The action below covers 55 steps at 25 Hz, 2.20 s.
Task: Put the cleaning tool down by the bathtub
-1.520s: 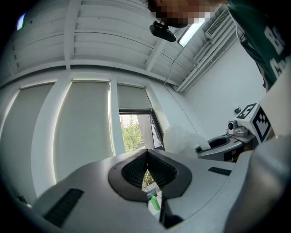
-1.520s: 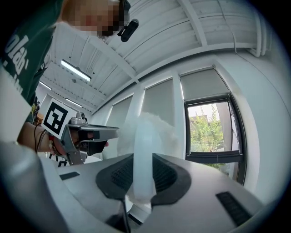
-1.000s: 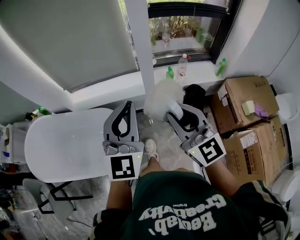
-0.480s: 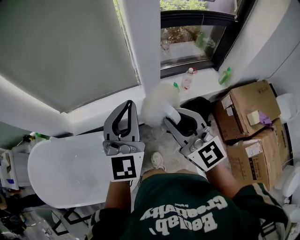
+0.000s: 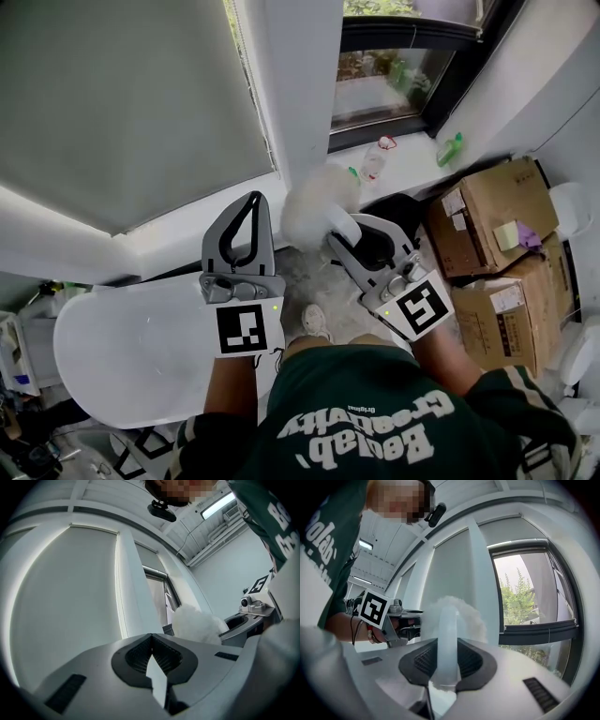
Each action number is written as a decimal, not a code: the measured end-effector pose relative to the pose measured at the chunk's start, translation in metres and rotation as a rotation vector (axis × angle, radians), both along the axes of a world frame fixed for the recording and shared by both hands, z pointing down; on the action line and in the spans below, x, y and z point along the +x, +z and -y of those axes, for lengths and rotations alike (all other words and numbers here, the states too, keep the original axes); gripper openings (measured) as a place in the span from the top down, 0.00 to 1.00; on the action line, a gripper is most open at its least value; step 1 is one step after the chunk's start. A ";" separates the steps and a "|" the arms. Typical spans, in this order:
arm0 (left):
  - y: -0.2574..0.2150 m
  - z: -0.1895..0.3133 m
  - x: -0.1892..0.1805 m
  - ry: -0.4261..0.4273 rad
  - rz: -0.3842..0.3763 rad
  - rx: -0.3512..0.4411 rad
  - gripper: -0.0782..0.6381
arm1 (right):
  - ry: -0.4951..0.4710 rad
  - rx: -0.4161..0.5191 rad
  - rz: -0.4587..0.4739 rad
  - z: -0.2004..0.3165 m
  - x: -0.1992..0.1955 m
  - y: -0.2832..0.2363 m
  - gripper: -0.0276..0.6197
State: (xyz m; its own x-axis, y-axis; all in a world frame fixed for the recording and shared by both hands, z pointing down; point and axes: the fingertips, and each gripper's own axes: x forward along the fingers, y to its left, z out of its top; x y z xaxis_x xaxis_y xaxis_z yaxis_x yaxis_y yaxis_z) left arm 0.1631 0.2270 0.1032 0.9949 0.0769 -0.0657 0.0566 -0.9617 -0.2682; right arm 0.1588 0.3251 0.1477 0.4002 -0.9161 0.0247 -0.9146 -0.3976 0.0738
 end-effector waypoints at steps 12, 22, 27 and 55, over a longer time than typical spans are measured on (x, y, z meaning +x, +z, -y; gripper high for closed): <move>0.014 0.022 0.020 0.027 0.019 -0.058 0.88 | 0.015 -0.036 -0.018 0.022 0.026 0.007 0.82; 0.028 0.052 0.034 0.022 0.025 -0.126 0.88 | 0.032 -0.052 -0.010 0.042 0.041 0.012 0.82; 0.029 0.053 0.039 0.006 0.020 -0.133 0.88 | 0.007 -0.054 -0.012 0.045 0.042 0.010 0.82; 0.039 0.092 0.018 -0.527 0.077 -0.126 0.88 | -0.555 0.064 -0.018 0.119 0.075 0.007 0.82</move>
State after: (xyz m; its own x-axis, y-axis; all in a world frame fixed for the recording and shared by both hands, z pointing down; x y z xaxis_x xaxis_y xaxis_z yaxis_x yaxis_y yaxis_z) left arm 0.1811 0.1347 0.1423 0.8987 -0.4374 0.0322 -0.4270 -0.8894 -0.1632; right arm 0.2338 0.2056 0.1550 -0.1425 -0.9890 -0.0398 -0.9868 0.1389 0.0831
